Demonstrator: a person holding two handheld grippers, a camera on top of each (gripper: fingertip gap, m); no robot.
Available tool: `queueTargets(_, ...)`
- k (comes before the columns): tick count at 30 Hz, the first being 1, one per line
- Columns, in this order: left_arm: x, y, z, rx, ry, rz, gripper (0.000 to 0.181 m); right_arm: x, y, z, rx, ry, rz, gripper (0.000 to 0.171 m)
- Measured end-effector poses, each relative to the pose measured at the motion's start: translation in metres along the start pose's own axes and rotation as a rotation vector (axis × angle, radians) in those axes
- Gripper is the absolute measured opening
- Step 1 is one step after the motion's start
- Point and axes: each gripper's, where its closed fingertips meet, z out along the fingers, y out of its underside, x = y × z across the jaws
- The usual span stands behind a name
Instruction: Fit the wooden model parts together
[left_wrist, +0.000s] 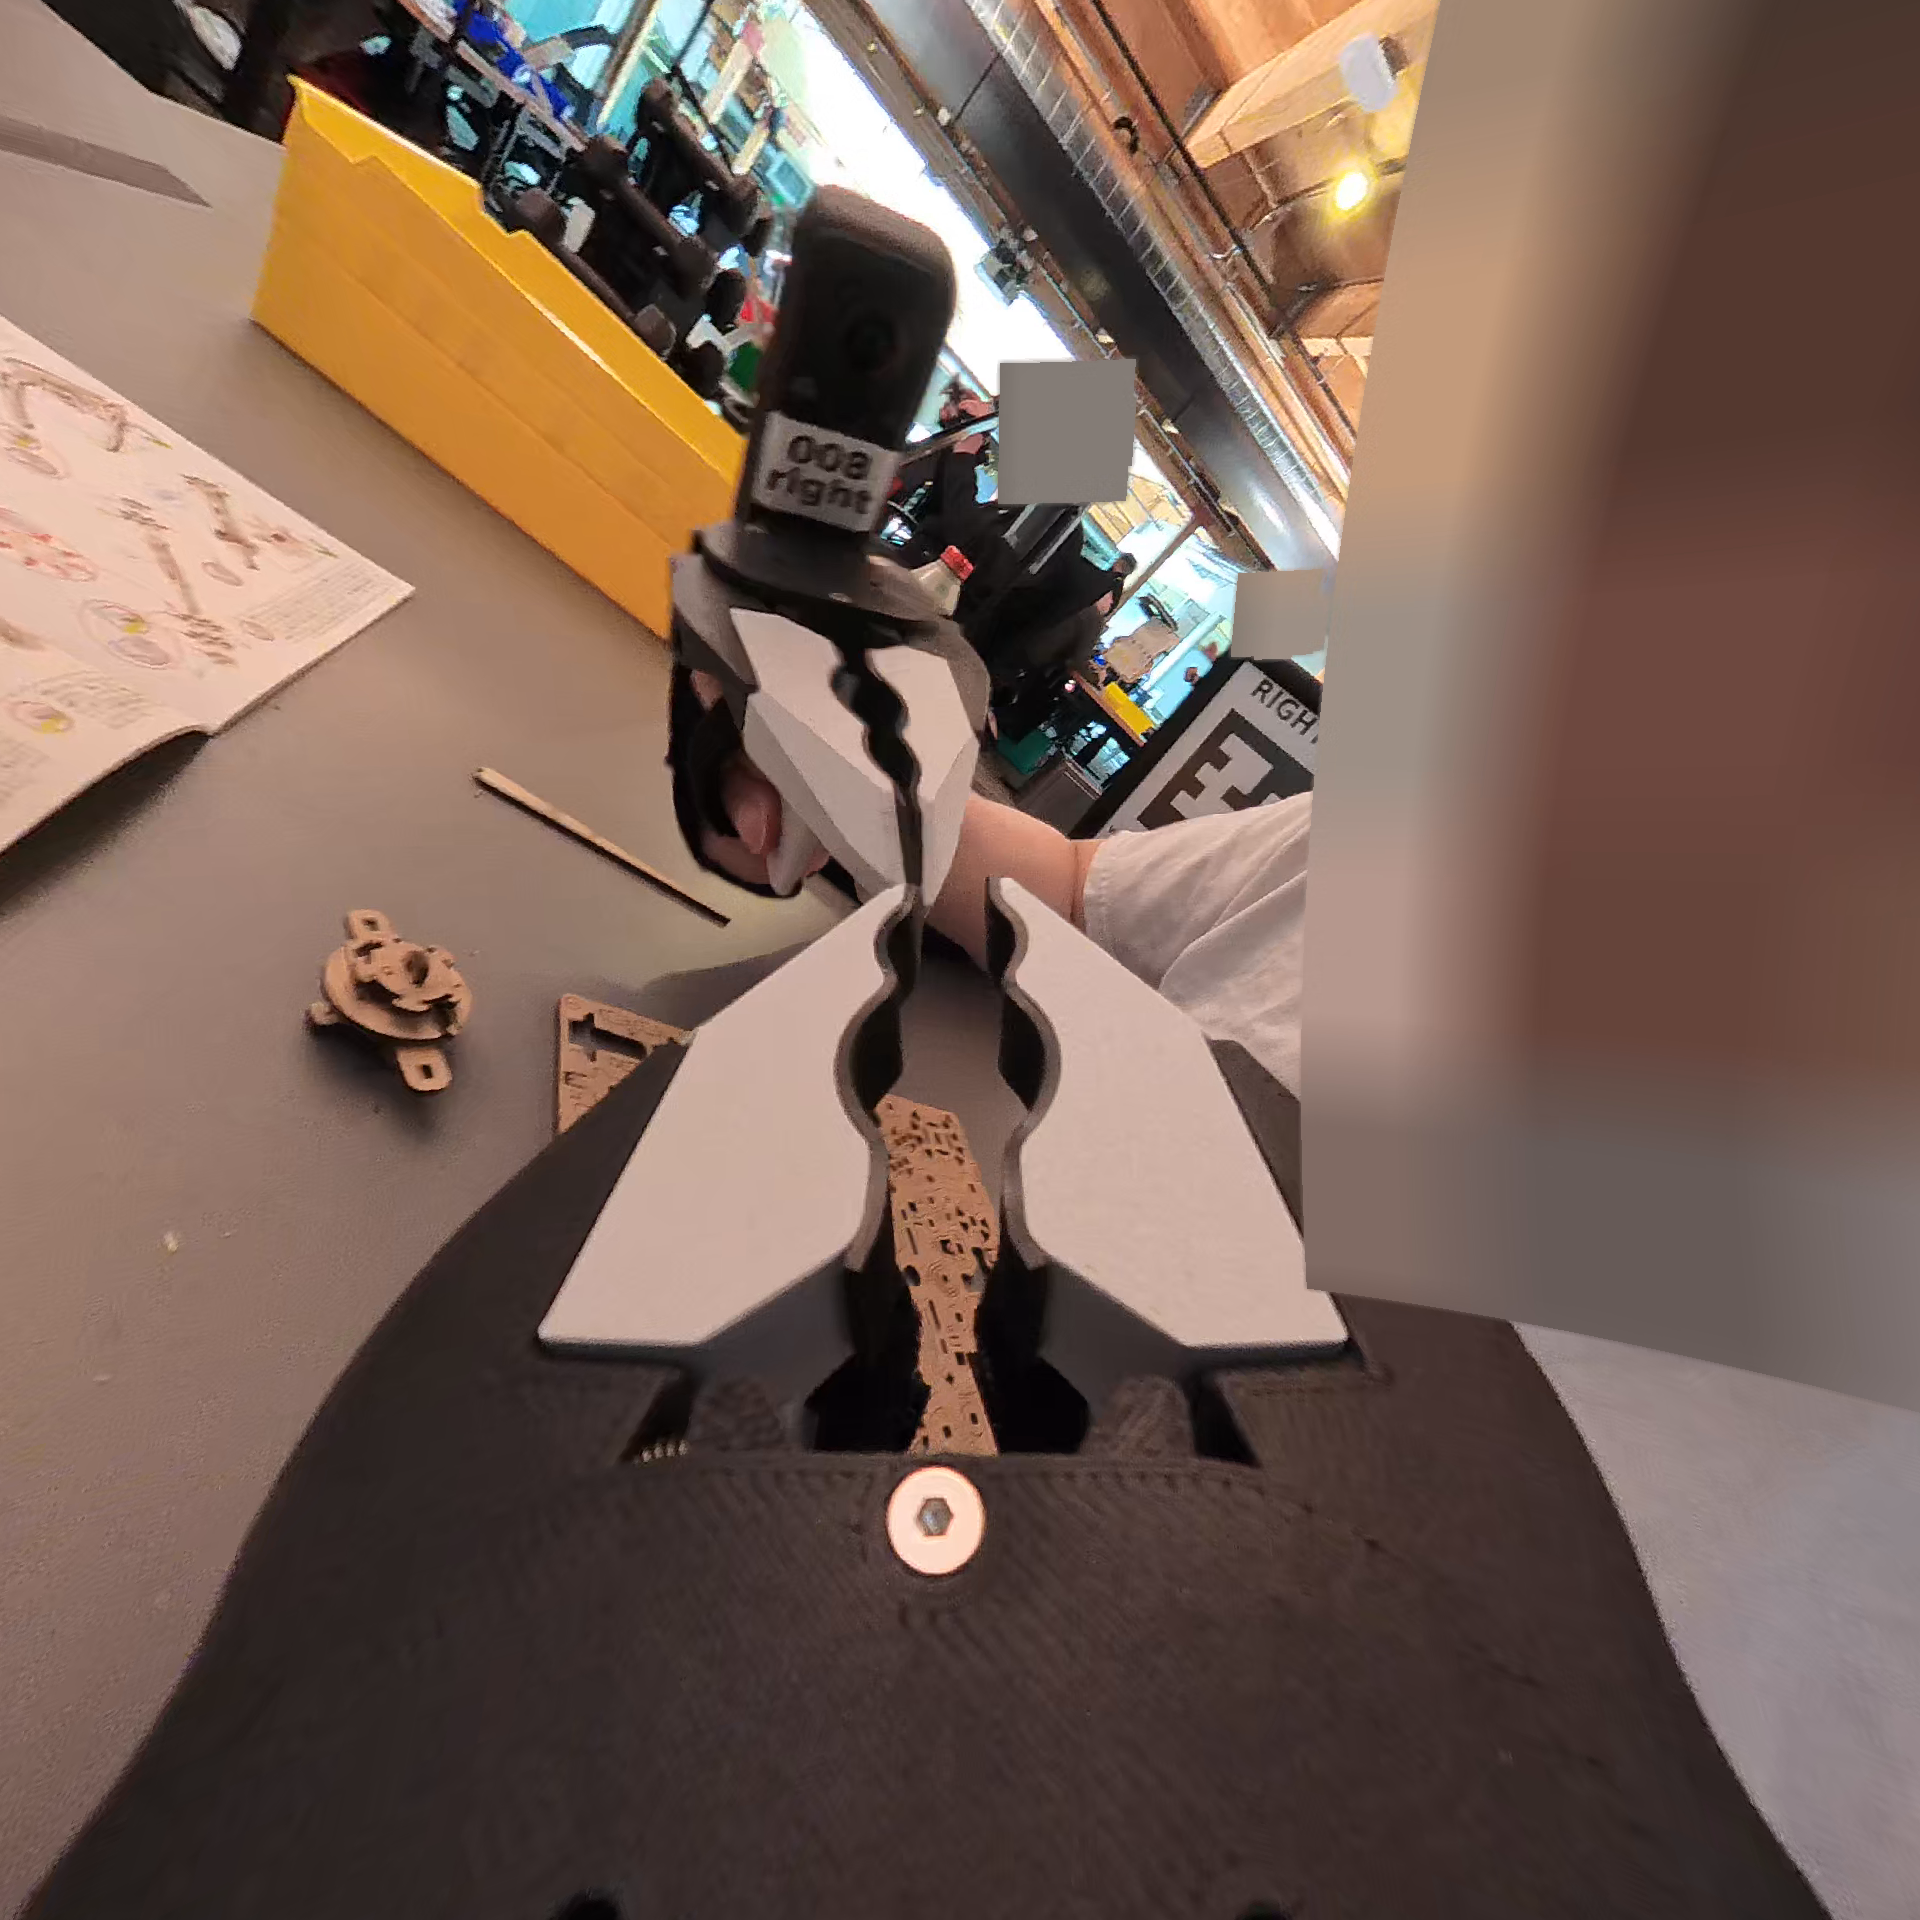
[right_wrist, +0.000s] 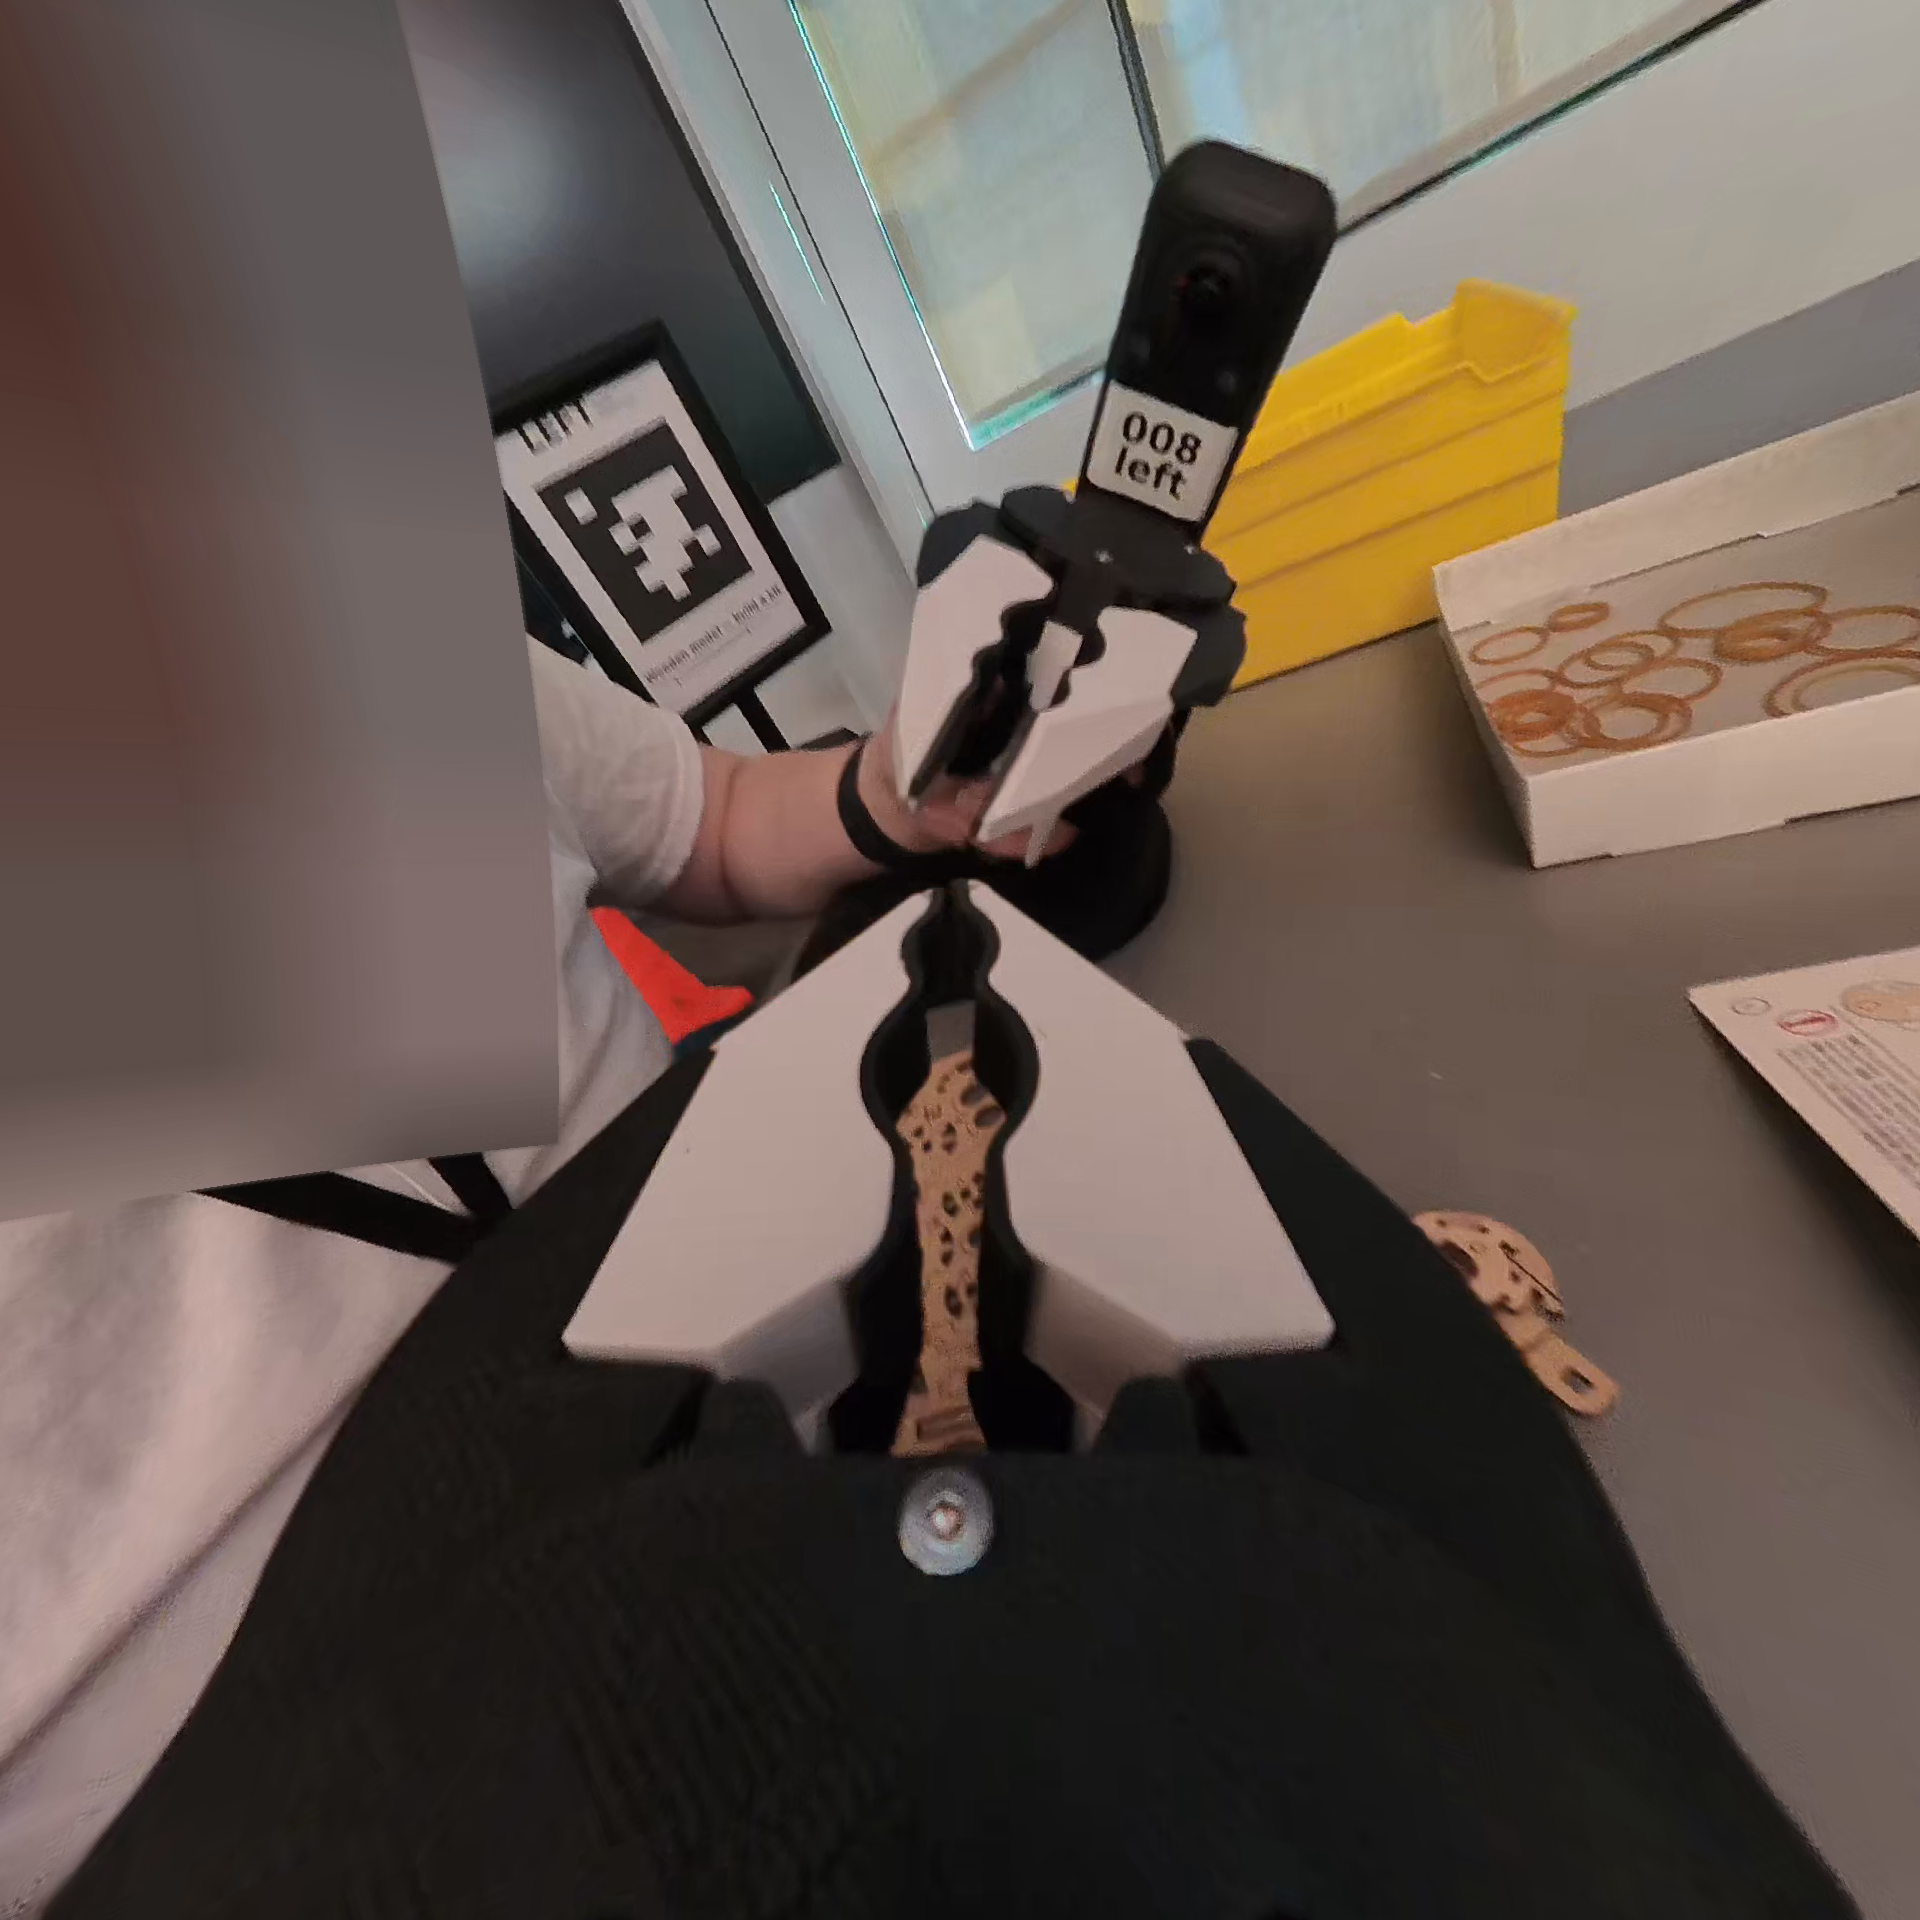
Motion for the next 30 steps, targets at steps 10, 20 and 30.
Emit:
queueTargets(10, -0.014, -0.031, -0.042, 0.097, -0.174, 0.087, 0.007, 0.019, 0.071, 0.030, -0.429, 0.166, -0.244, 0.013)
queueTargets(20, -0.011, -0.028, -0.039, 0.057, -0.214, 0.134, 0.009, 0.033, 0.104, 0.052, -0.669, 0.151, -0.448, 0.012)
queueTargets(30, -0.009, -0.025, -0.035, 0.053, -0.185, 0.094, 0.011, 0.032, 0.098, 0.048, -0.651, 0.161, -0.515, 0.000)
